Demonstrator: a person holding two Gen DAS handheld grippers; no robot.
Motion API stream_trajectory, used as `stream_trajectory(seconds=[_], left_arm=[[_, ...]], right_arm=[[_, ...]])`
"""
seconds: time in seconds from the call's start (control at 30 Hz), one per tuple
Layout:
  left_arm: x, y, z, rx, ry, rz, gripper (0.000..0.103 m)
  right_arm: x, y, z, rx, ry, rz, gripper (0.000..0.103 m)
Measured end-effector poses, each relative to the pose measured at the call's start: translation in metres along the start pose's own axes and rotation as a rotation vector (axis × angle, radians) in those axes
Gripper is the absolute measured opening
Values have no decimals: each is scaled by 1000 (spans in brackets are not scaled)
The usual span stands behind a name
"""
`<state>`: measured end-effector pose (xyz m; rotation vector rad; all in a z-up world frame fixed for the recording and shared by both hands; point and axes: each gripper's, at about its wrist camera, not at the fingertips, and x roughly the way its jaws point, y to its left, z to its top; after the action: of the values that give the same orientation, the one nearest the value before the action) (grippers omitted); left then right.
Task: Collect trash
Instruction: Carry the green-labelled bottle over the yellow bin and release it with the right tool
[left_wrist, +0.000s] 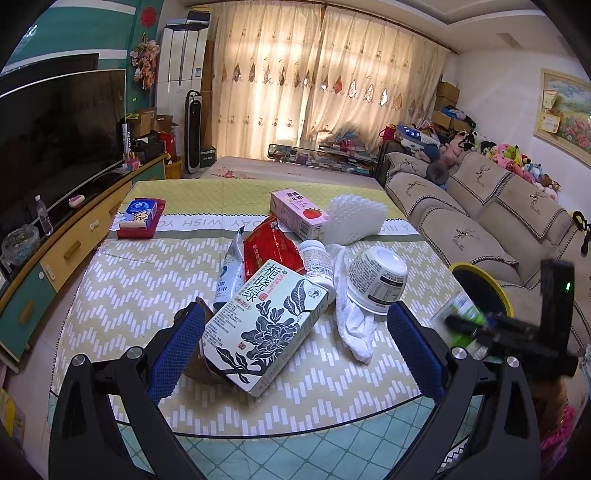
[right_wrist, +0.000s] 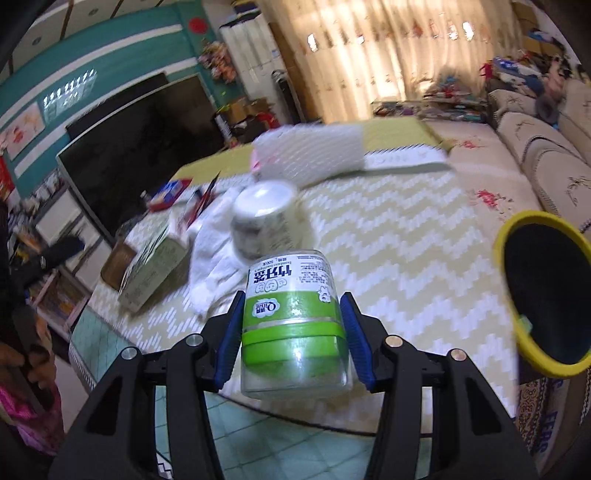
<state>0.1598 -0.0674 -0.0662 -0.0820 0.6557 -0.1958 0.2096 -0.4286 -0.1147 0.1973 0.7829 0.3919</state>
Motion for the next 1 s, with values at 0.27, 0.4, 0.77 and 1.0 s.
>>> stream_trajectory(seconds=[0.27,0.4,0.77,1.0], left_arm=[[6,-4,-1,13,8,-7,97],[16,-6,-2,16,29,-3,97],[41,-22,-2,49,81,-12,97],[53,-34,-3,74,104,-31,97]], right_arm=[[-30,-117,24,266,-93,-269,49],[-26,-179,25,365,-59,-409,49],[15,-243,0,472,69,-510,50],[15,-245,-1,475,62,-510,57]])
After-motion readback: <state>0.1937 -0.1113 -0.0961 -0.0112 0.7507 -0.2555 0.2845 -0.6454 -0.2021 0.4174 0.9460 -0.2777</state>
